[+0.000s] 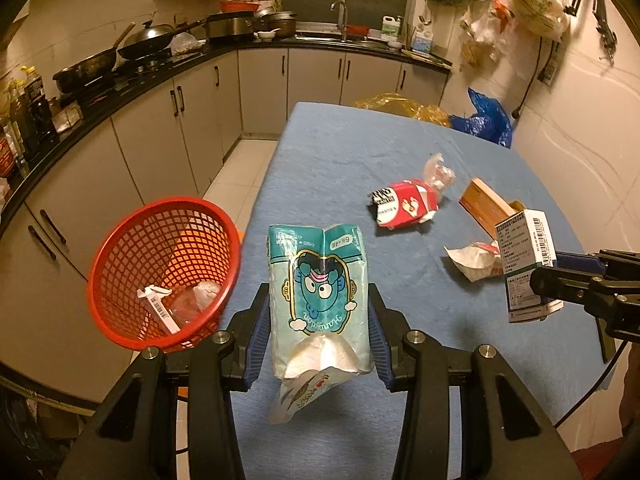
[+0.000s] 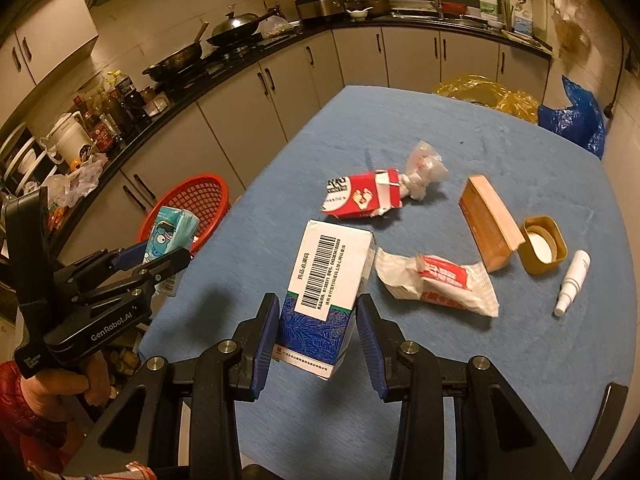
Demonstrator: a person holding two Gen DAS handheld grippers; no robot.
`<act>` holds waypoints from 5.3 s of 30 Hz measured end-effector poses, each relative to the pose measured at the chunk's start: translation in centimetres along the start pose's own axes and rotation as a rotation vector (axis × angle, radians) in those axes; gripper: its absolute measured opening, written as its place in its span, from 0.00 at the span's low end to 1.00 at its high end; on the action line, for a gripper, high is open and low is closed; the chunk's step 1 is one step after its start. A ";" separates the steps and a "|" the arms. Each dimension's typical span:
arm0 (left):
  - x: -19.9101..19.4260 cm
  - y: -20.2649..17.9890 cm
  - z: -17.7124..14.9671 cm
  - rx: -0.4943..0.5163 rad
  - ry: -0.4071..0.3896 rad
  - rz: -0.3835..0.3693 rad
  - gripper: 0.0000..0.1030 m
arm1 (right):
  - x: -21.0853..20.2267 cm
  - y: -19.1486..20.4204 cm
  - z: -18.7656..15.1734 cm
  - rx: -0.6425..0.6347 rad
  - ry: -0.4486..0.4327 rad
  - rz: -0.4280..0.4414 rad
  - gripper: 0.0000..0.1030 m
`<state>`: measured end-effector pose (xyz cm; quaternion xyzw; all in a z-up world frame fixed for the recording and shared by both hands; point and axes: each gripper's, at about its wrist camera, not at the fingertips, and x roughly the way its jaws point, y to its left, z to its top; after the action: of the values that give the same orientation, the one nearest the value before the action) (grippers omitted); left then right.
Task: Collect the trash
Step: 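Lift the pack and box in both tools toward the red basket, then open both tools over the red basket to drop the pack and box, then move both tools back over the table toward the remaining trash, then grasp the white tissue packet with the left tool while the right tool grasps the white spray bottle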
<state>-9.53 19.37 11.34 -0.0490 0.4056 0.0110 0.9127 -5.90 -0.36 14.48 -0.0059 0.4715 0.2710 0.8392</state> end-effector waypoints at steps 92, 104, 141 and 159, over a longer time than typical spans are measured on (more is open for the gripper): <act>0.4 -4.6 1.4 -0.012 0.072 -0.054 0.64 | -2.3 -7.2 -1.7 0.213 0.007 0.073 0.52; 0.9 -12.3 2.3 0.178 0.085 -0.117 0.64 | -6.7 -12.8 -5.4 0.357 -0.063 0.018 0.52; 11.4 -21.1 4.4 0.585 0.218 -0.240 0.80 | -9.1 -20.2 -8.5 0.486 -0.046 -0.066 0.53; 18.4 -24.1 2.9 0.556 0.242 -0.155 0.55 | -7.6 -25.7 -4.7 0.597 -0.042 -0.083 0.53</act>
<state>6.41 -4.67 1.55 0.1706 0.4939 -0.1761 0.8343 -0.92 -26.96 11.61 0.2274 0.5123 0.0860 0.8237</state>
